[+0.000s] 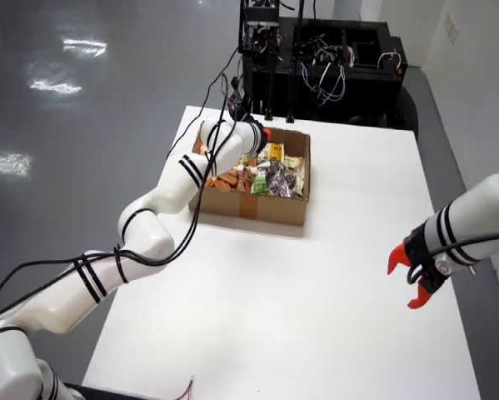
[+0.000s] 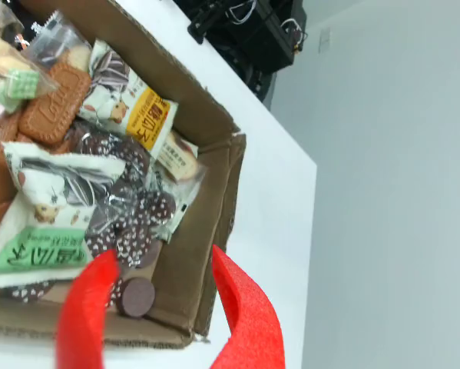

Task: Grasp a snack and put it in the bin.

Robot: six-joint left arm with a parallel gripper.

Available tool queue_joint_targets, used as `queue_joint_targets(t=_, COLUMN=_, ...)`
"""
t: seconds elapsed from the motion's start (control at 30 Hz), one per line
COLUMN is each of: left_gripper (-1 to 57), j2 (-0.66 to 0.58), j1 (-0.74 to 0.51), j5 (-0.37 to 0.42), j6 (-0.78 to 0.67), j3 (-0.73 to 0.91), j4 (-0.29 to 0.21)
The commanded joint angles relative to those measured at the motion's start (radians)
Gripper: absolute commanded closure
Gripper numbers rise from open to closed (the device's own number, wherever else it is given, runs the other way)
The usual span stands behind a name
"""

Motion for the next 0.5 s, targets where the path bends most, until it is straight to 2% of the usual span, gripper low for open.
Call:
queue_joint_targets(t=0.03, left_gripper=38.8, j2=0.01, j1=-0.032, j5=0.061, j6=0.015, j3=-0.055, j4=0.022)
queue_joint_targets(t=0.13, left_gripper=47.2, j2=0.012, j1=-0.054, j5=0.103, j6=0.027, j3=-0.094, j4=0.041)
queue_joint_targets(t=0.23, left_gripper=52.0, j2=0.014, j1=-0.075, j5=0.156, j6=0.042, j3=-0.132, j4=0.061)
queue_joint_targets(t=0.5, left_gripper=56.2, j2=0.011, j1=-0.135, j5=0.322, j6=0.076, j3=-0.209, j4=0.111)
